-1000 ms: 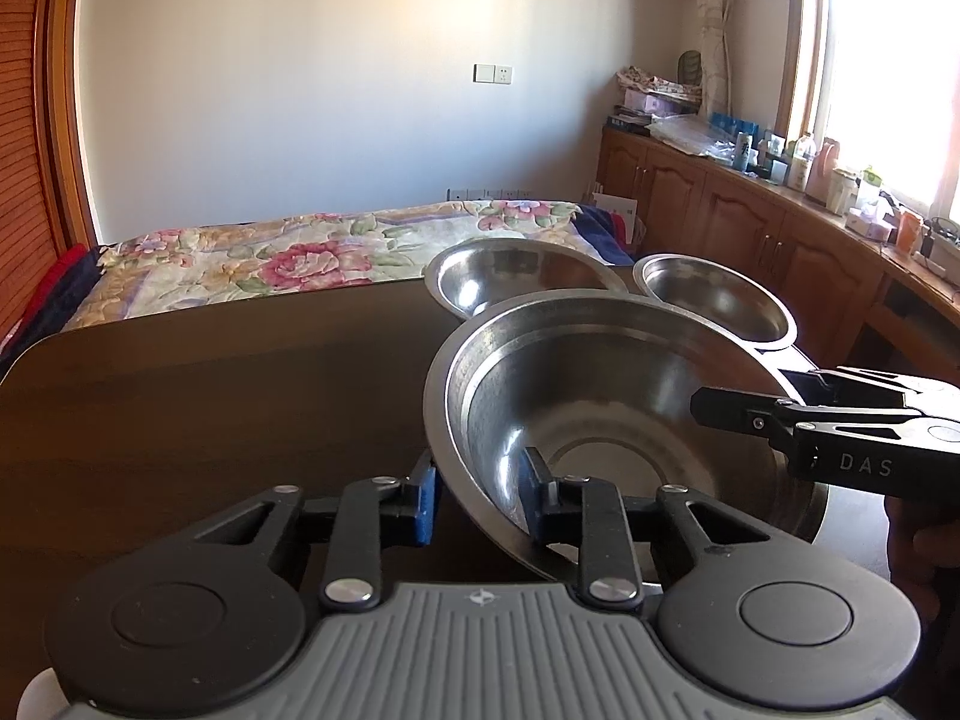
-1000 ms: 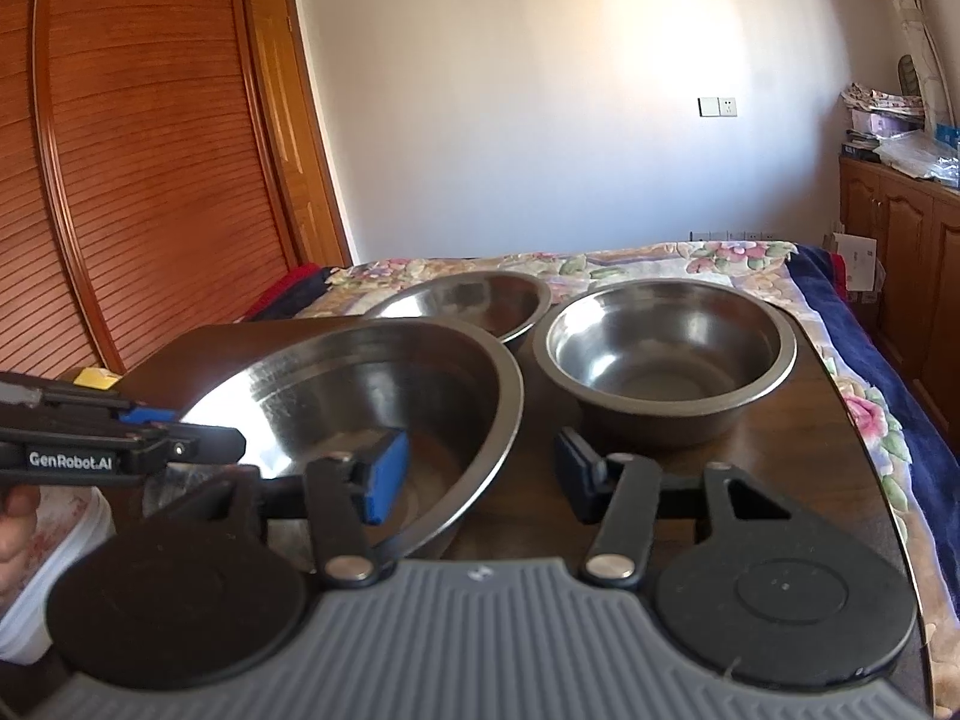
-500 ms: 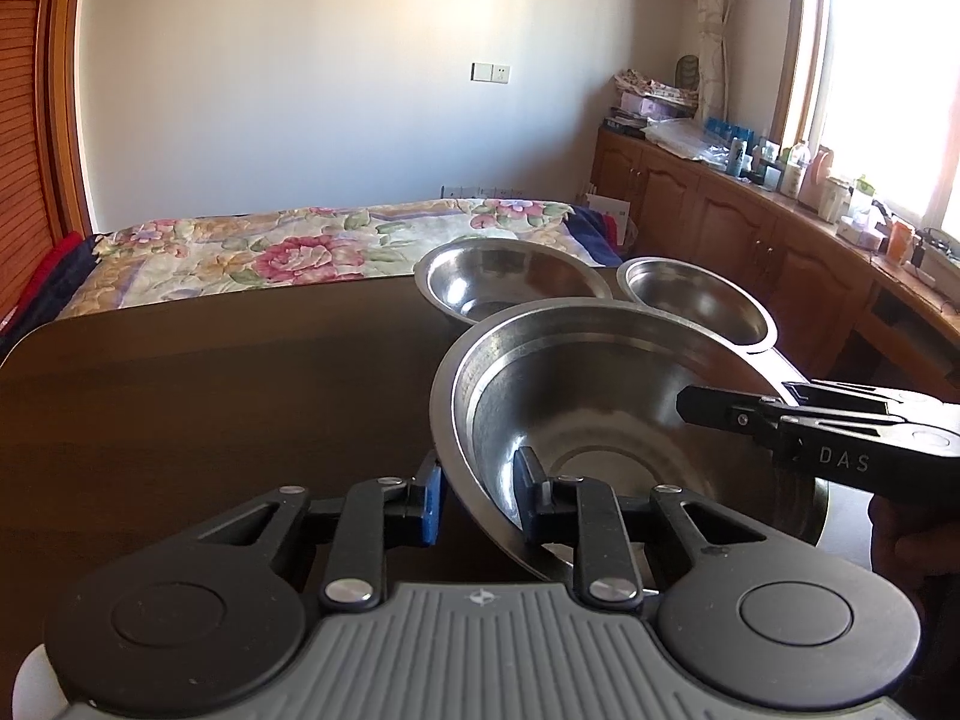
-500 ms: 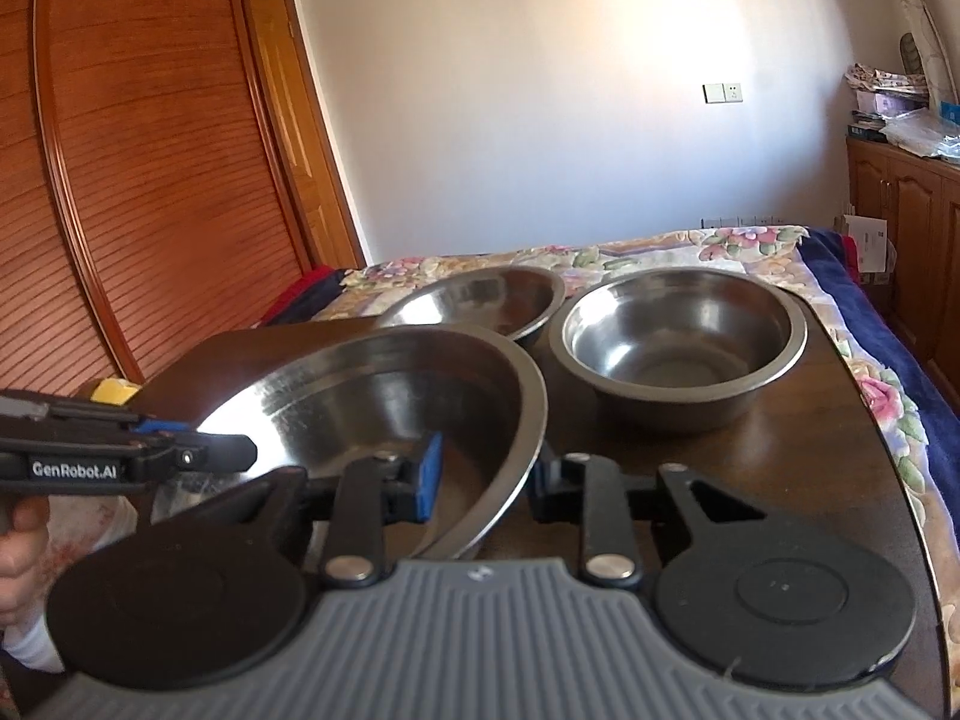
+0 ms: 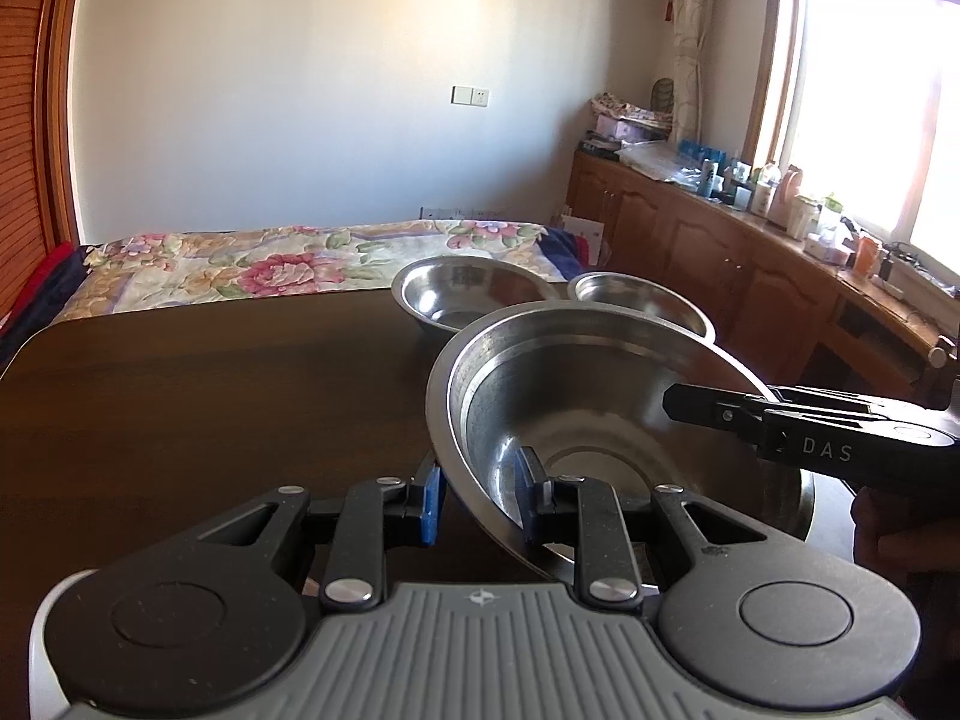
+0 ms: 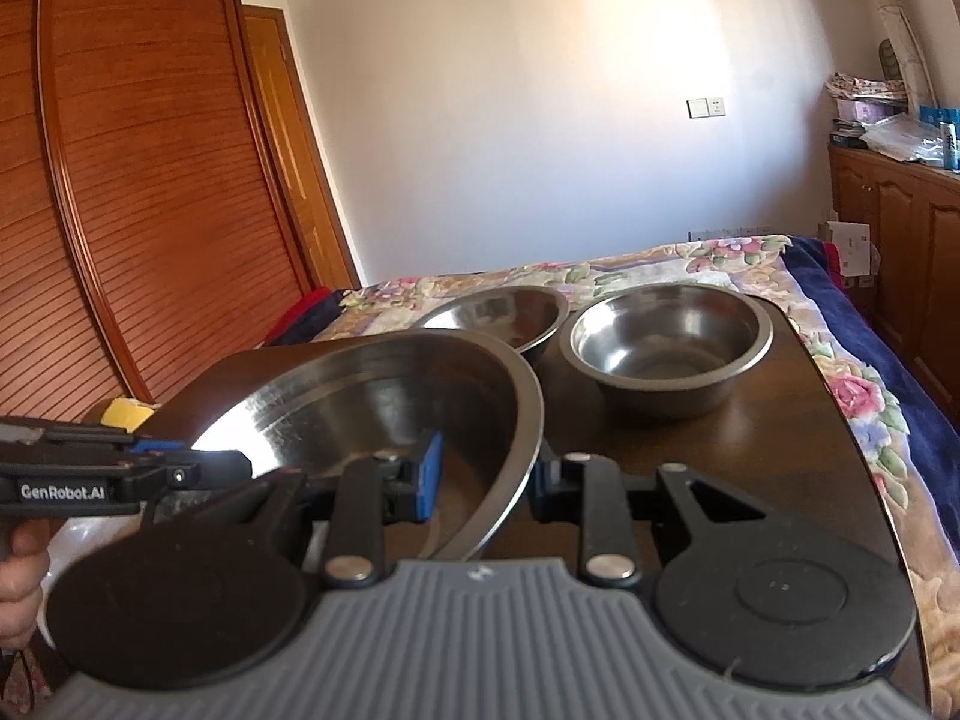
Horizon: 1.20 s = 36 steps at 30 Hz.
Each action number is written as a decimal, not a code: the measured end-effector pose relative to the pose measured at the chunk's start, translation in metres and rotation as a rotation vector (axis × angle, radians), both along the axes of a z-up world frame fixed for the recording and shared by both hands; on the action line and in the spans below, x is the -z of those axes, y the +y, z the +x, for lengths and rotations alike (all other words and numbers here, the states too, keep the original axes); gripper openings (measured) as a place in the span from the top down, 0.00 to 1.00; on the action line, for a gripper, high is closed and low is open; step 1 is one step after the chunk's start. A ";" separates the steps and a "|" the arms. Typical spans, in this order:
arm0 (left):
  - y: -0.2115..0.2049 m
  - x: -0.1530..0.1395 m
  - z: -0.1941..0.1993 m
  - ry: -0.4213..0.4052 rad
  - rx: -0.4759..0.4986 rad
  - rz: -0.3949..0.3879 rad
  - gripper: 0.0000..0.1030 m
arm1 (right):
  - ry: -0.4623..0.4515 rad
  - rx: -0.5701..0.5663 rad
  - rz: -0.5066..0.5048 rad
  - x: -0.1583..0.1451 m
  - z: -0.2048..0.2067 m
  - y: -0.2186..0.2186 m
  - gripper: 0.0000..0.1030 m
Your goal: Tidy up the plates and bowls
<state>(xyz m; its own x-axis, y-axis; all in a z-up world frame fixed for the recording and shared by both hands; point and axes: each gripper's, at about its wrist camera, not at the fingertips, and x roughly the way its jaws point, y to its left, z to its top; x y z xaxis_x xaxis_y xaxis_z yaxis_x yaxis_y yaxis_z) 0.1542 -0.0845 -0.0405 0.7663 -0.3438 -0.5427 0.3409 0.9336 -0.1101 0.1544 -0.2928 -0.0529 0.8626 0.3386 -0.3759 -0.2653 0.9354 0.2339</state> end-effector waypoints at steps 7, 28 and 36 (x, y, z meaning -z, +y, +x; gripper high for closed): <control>0.004 0.001 -0.021 -0.007 0.018 -0.009 0.74 | 0.002 0.013 0.009 0.002 -0.016 0.001 0.70; 0.016 0.015 -0.068 -0.006 0.044 -0.029 0.74 | -0.003 0.059 0.062 0.017 -0.060 0.007 0.70; 0.016 0.019 -0.072 0.002 0.044 -0.017 0.74 | -0.001 0.061 0.050 0.020 -0.065 0.010 0.70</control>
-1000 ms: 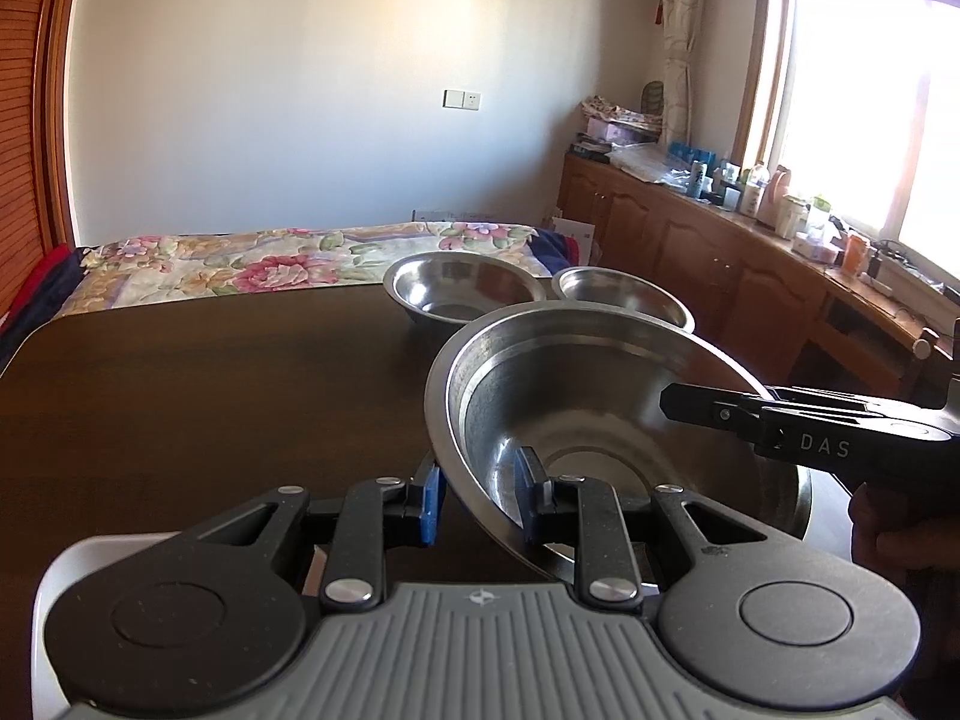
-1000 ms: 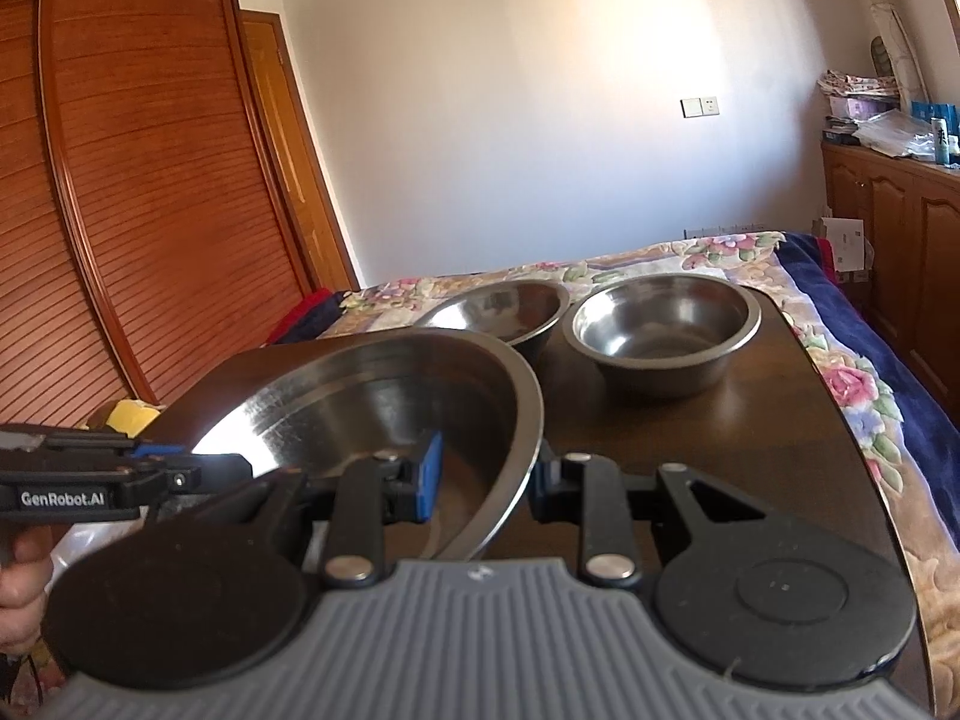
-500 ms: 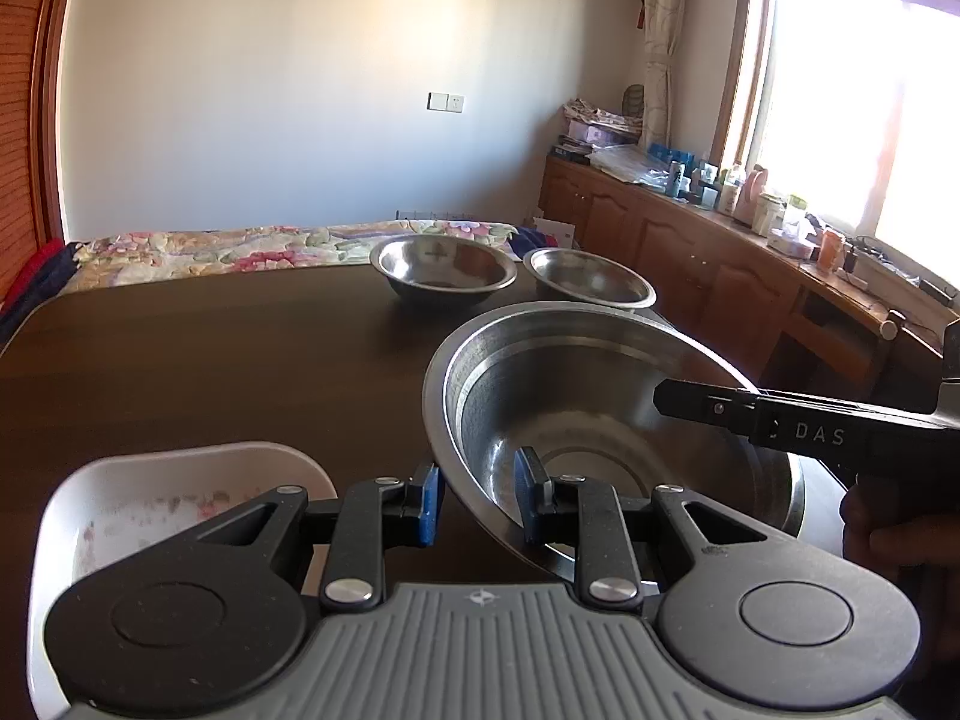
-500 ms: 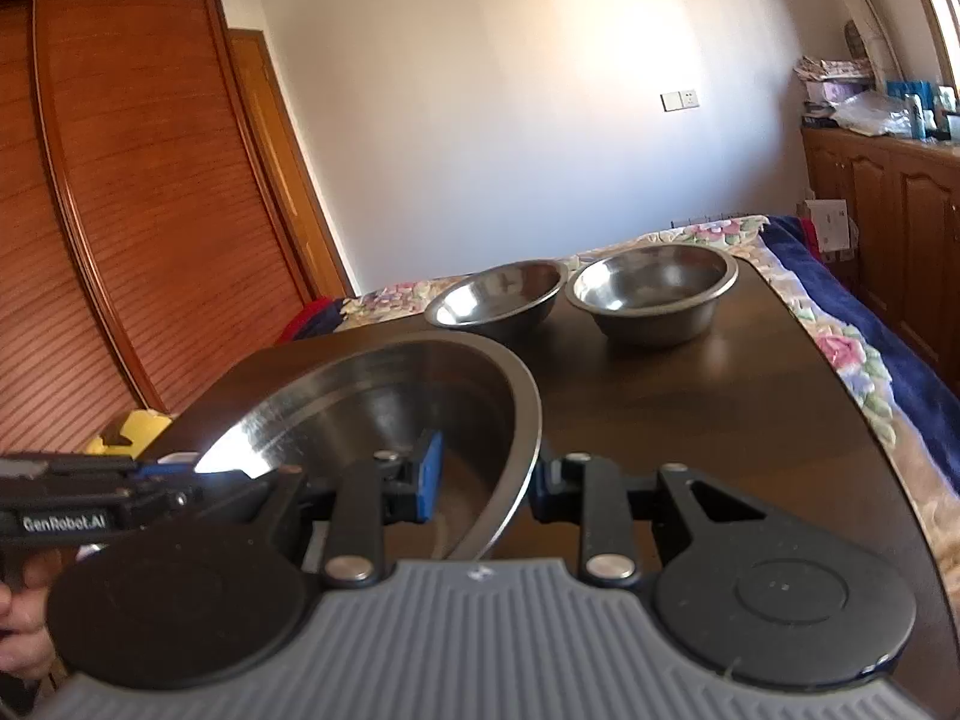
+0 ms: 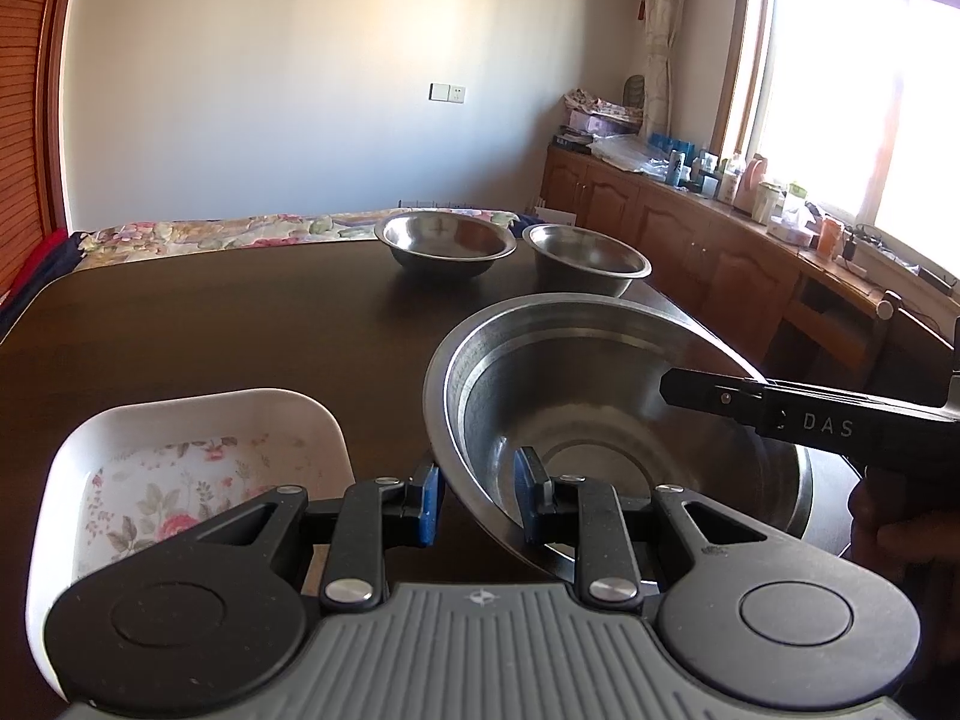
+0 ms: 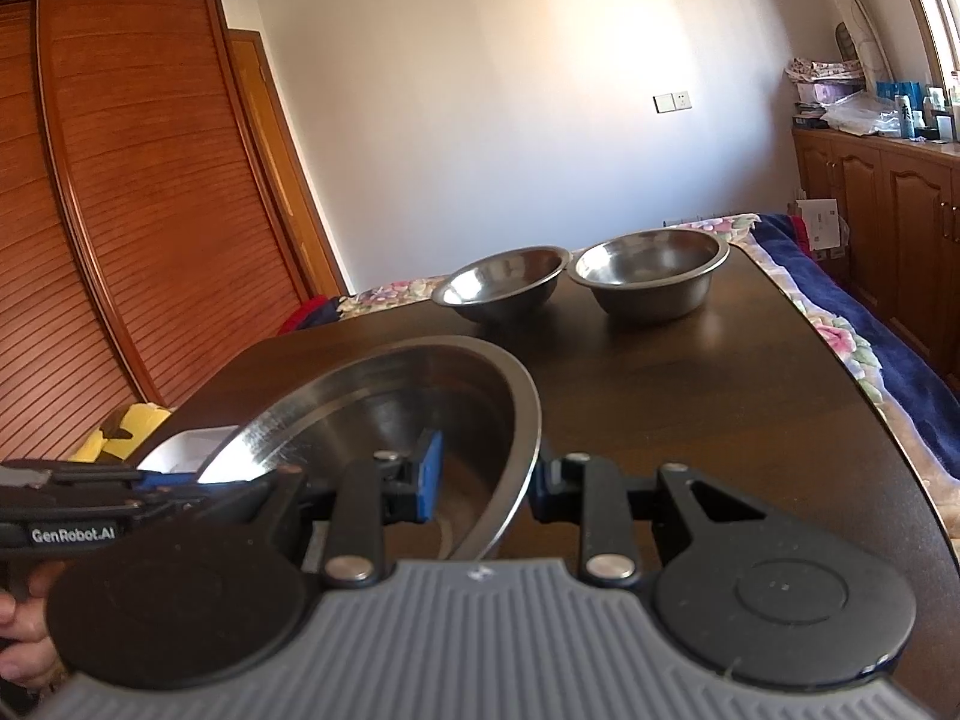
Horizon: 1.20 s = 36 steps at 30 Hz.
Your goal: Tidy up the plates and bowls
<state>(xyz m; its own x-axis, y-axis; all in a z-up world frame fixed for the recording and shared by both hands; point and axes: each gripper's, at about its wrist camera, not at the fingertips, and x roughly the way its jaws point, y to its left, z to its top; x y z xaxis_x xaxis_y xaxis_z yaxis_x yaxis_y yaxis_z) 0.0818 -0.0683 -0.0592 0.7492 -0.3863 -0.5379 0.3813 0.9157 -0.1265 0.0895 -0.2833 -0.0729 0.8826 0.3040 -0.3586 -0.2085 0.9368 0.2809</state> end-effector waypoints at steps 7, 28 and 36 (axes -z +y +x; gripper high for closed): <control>-0.004 0.002 0.003 0.003 0.006 0.009 0.73 | 0.009 0.006 0.002 0.004 0.000 -0.002 0.70; -0.006 0.006 0.006 0.019 0.014 0.005 0.72 | 0.038 0.001 -0.003 0.009 0.000 -0.004 0.70; -0.004 0.008 0.005 0.011 0.000 0.009 0.69 | 0.037 -0.005 -0.016 0.009 0.001 -0.005 0.68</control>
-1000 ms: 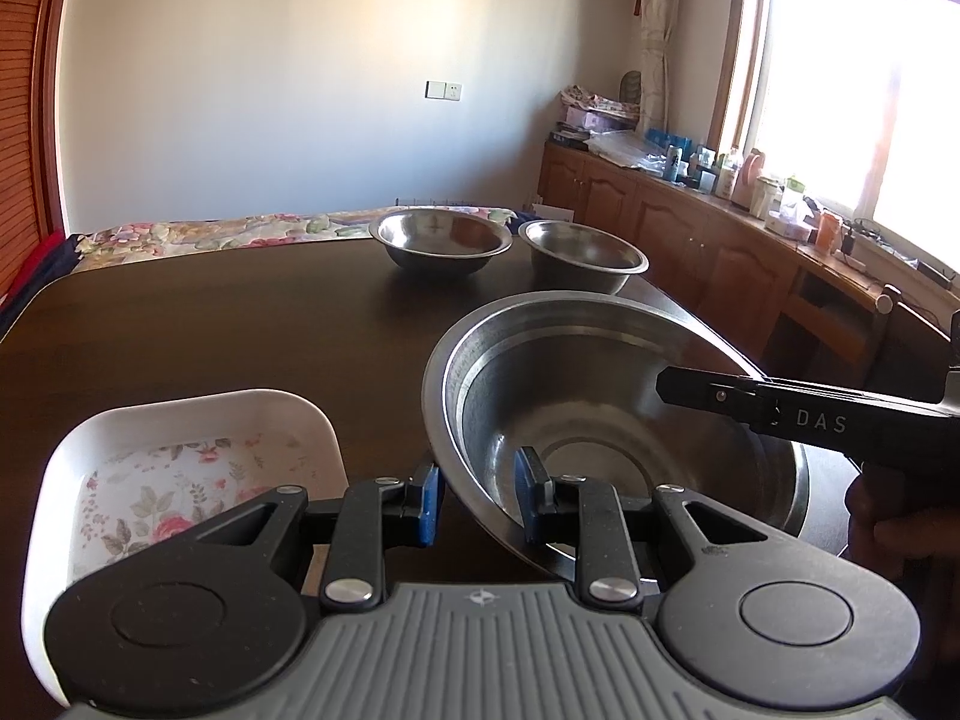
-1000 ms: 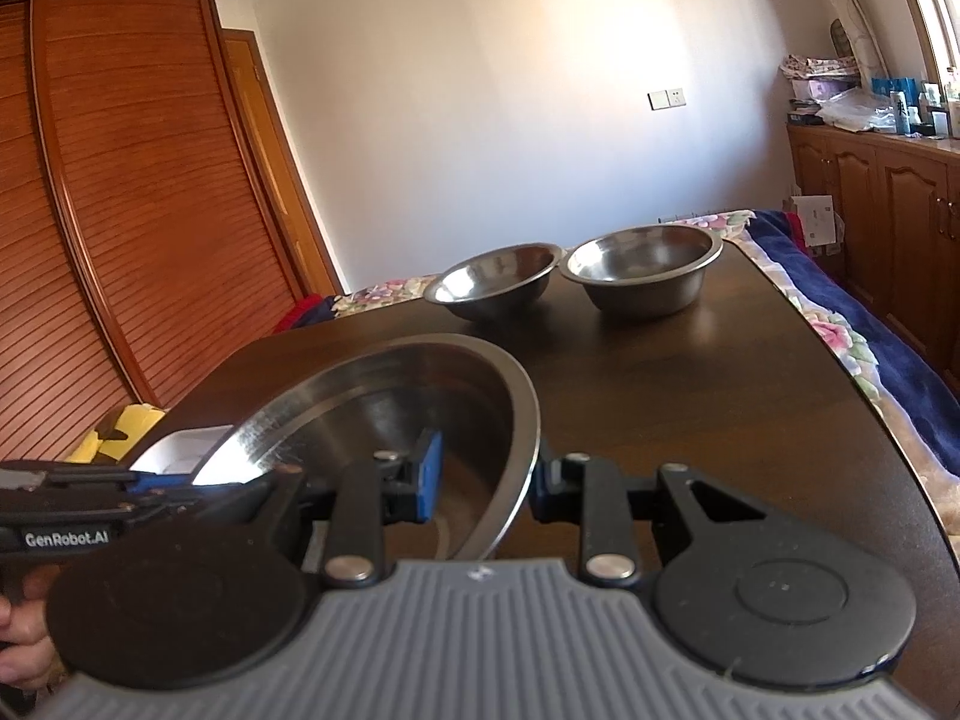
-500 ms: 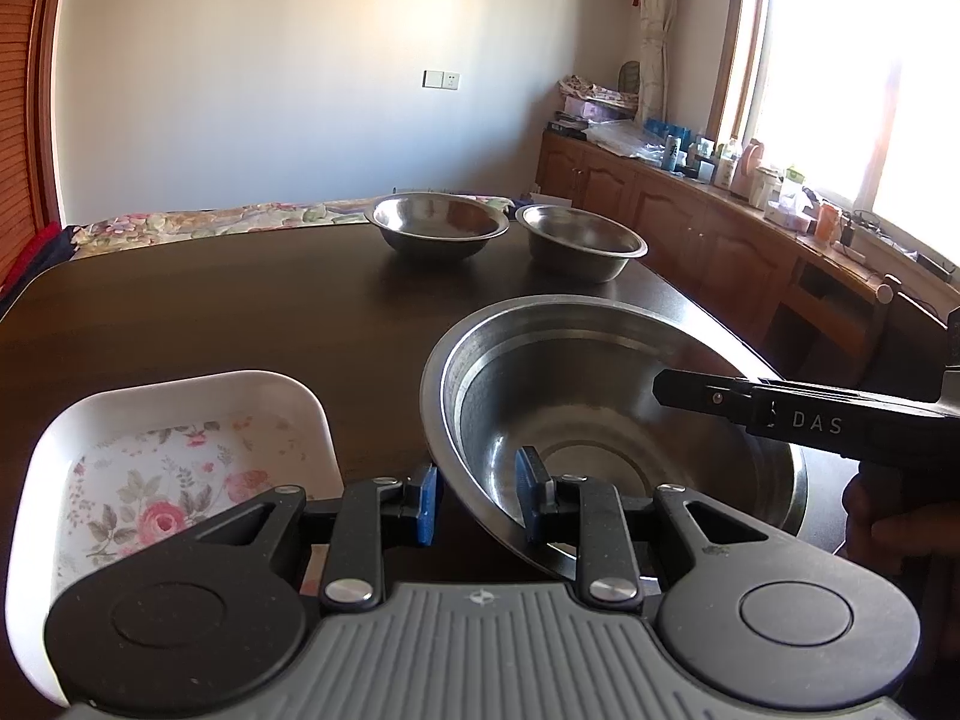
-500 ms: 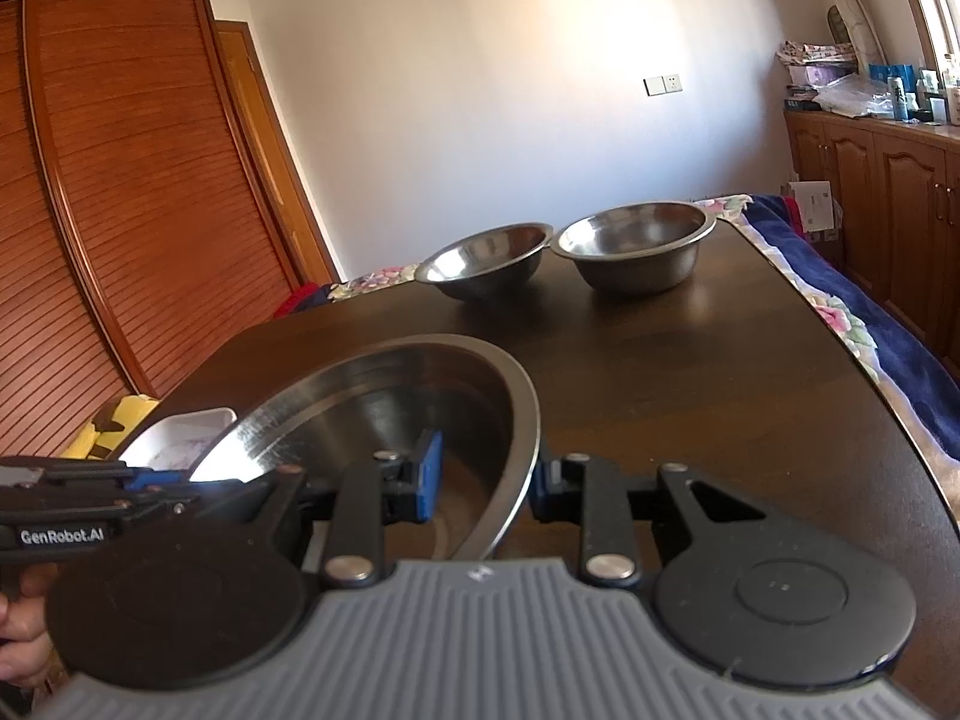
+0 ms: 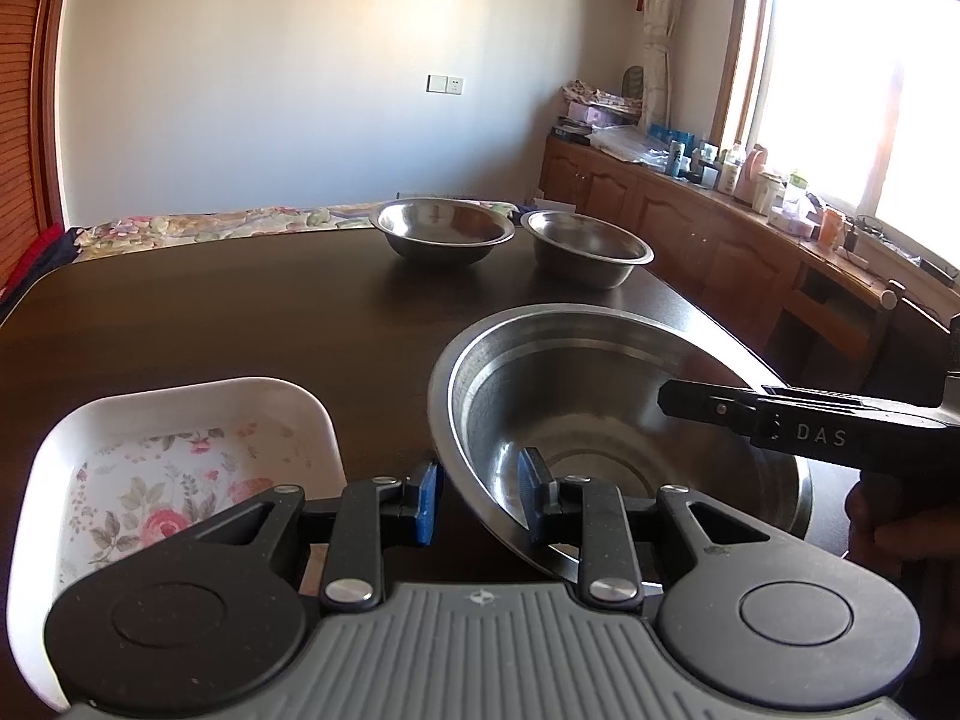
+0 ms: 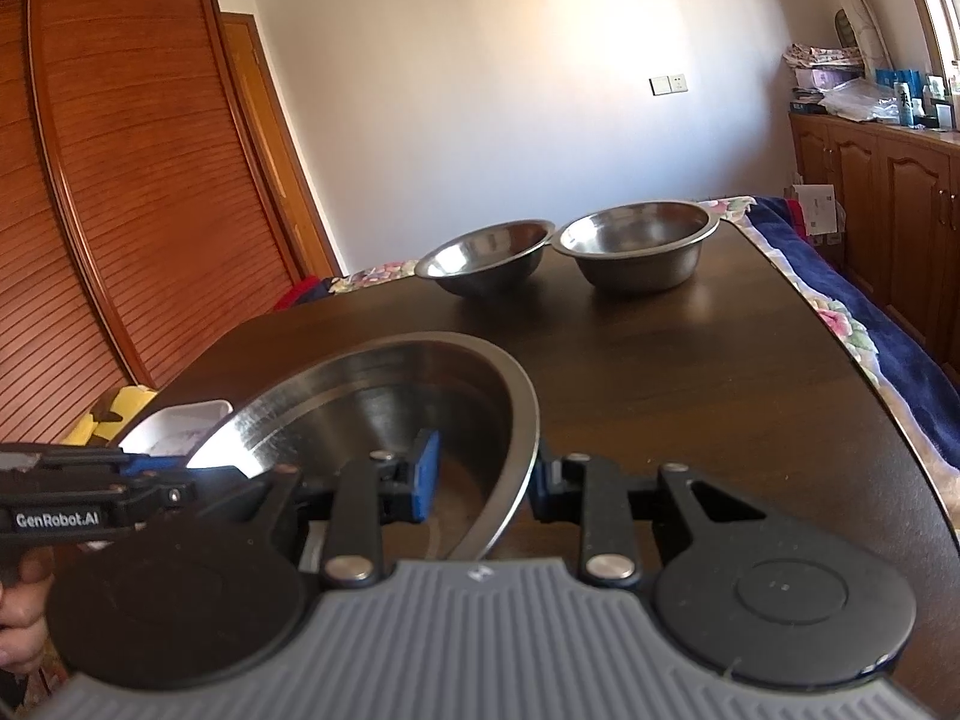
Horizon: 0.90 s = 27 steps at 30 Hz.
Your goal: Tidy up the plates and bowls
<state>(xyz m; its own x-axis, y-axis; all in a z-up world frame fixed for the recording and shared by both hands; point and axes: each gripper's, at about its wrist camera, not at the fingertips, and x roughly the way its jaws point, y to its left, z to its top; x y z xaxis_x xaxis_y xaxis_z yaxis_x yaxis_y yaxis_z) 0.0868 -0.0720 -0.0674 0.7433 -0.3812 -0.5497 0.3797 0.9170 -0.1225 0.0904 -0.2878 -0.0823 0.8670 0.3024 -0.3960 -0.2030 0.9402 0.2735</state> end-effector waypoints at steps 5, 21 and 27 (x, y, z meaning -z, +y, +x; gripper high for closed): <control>0.004 -0.005 0.001 -0.012 -0.017 0.000 0.60 | -0.007 0.014 -0.012 -0.004 -0.001 -0.007 0.59; 0.004 -0.049 0.052 -0.083 -0.057 0.031 0.54 | -0.104 -0.006 -0.146 -0.071 0.034 -0.048 0.59; -0.004 -0.061 0.083 -0.095 -0.063 0.050 0.54 | -0.100 -0.051 -0.181 -0.093 0.072 -0.061 0.59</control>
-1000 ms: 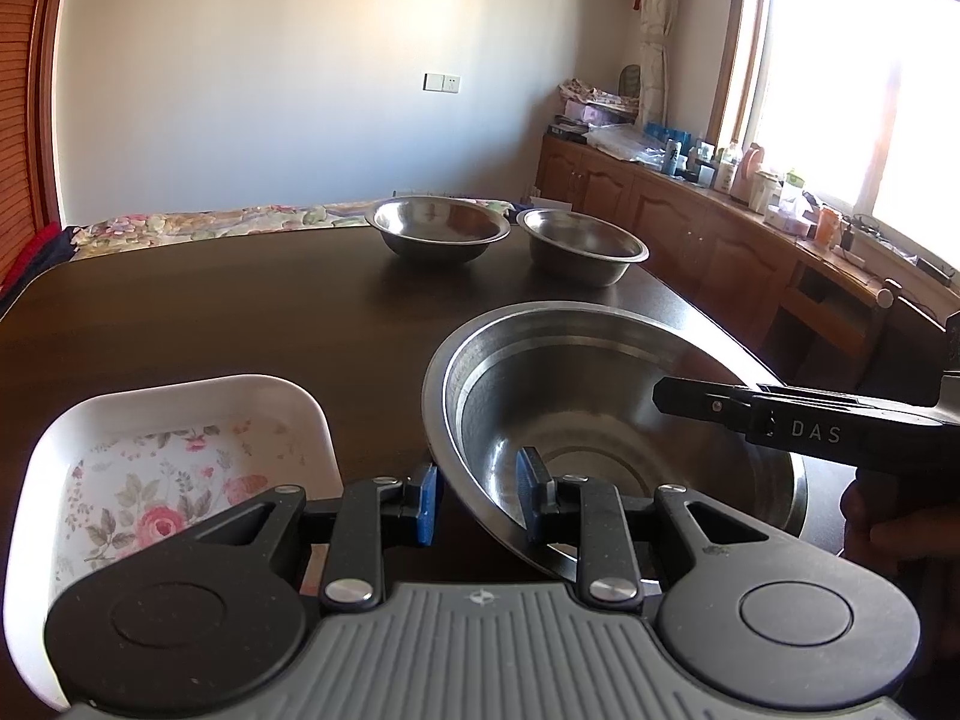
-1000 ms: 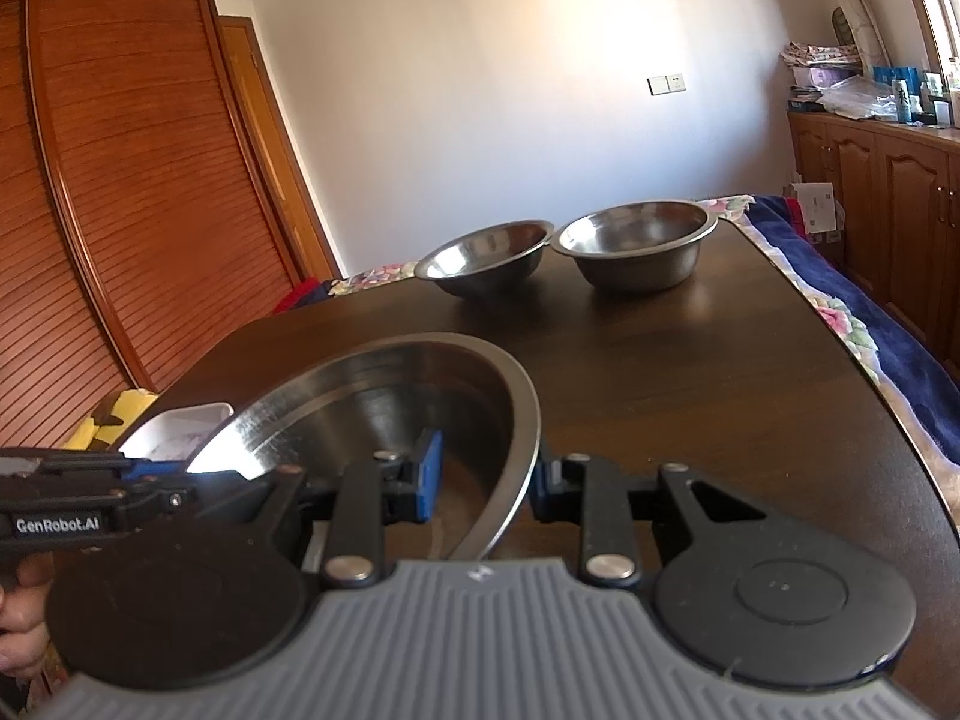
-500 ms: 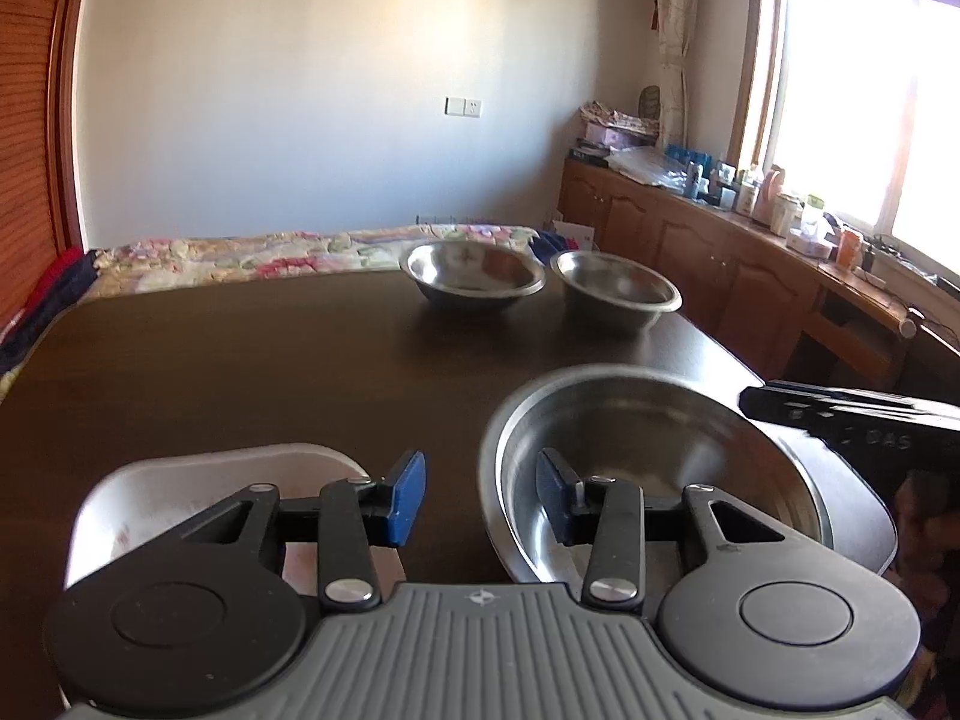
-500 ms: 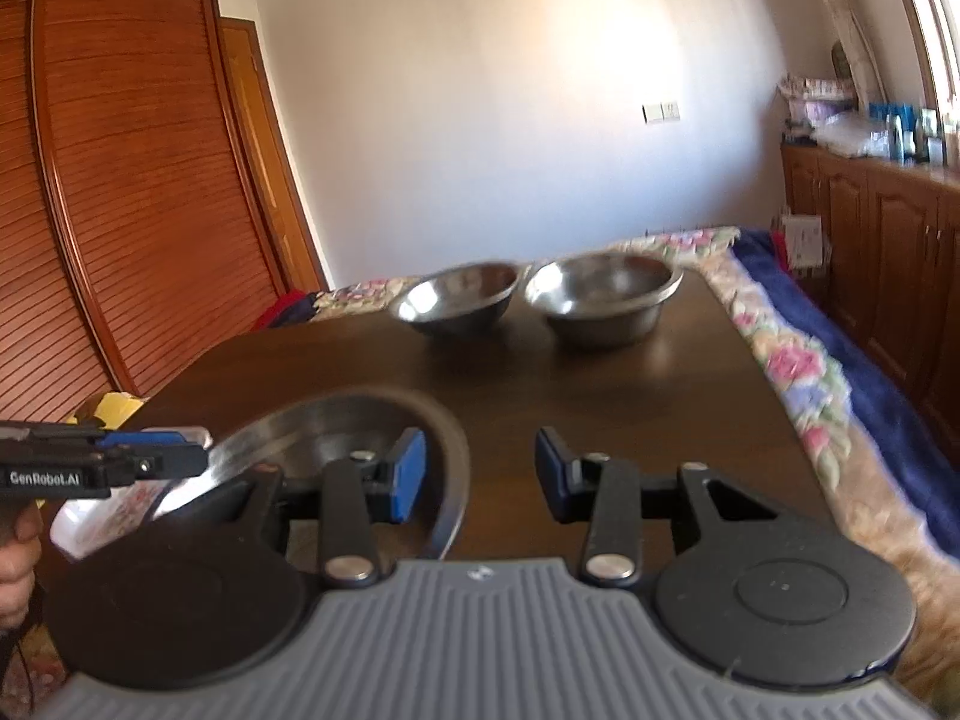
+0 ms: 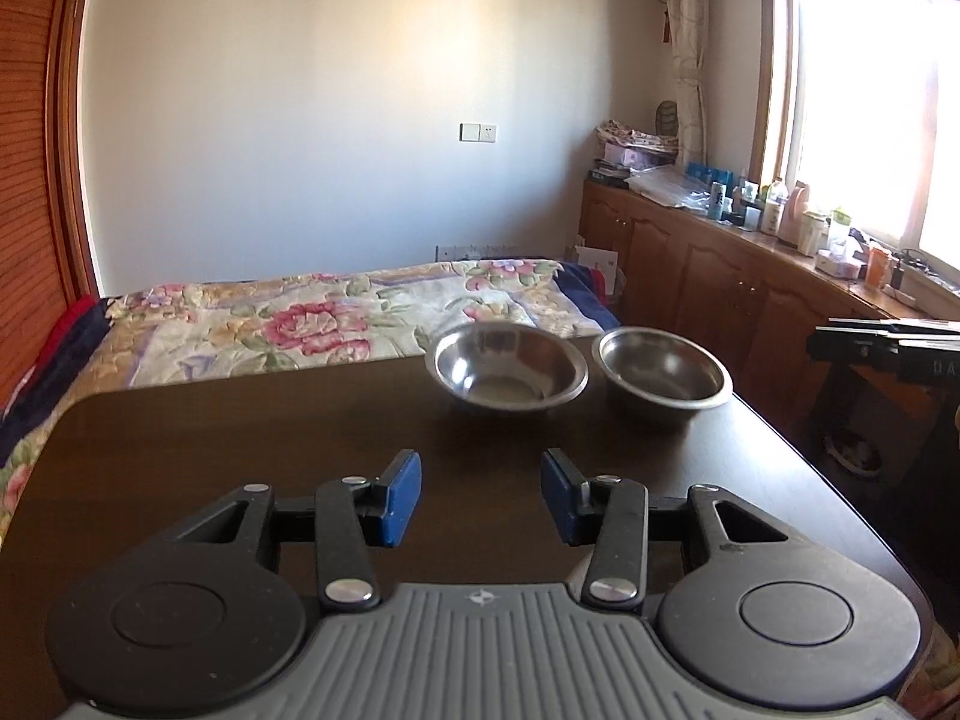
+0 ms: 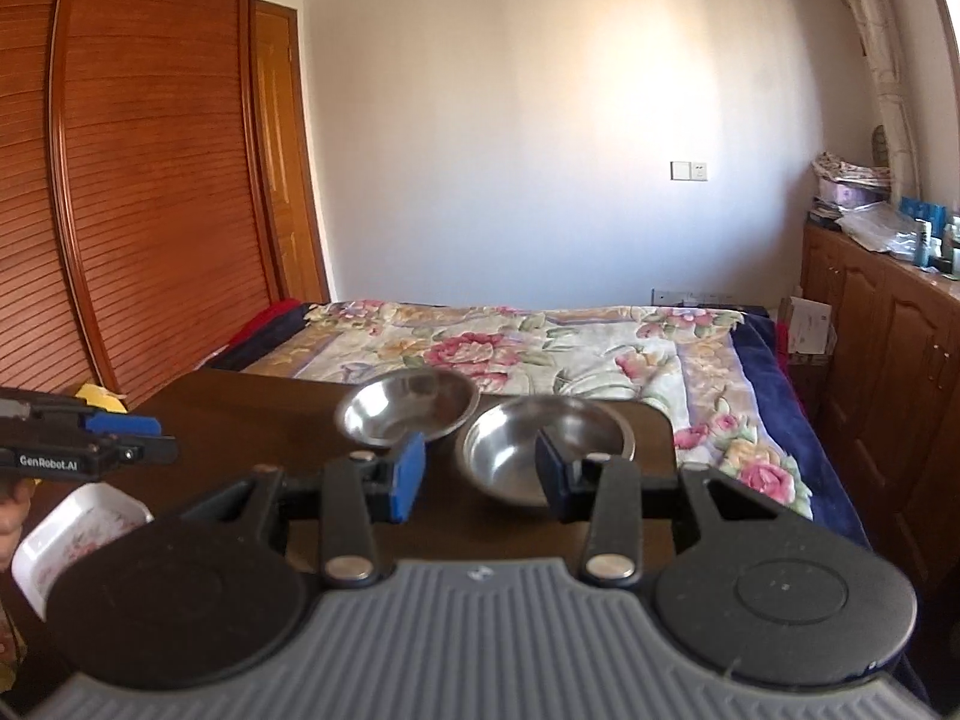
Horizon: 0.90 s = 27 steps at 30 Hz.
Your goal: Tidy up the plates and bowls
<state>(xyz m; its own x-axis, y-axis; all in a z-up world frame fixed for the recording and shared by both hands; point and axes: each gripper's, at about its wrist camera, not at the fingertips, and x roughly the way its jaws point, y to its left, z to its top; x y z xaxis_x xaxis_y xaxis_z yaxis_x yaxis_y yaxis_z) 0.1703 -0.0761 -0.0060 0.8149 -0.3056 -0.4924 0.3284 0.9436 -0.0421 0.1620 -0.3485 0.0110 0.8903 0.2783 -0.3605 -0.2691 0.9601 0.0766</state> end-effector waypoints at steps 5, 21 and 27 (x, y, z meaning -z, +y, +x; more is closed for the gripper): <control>-0.009 -0.003 0.029 0.002 0.002 0.025 0.54 | 0.034 -0.040 -0.016 -0.005 0.035 -0.007 0.59; -0.027 0.013 0.117 0.081 -0.005 0.040 0.54 | 0.198 -0.194 -0.088 0.009 0.139 0.026 0.59; -0.032 0.026 0.139 0.127 -0.017 0.028 0.56 | 0.242 -0.212 -0.124 0.017 0.164 0.042 0.60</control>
<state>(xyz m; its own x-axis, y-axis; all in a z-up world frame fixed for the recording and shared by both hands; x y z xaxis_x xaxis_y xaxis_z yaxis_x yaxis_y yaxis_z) 0.3096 -0.1083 -0.0319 0.7506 -0.2772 -0.5997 0.3063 0.9503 -0.0560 0.3264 -0.3068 -0.0064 0.7018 0.3887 -0.5970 -0.4517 0.8908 0.0490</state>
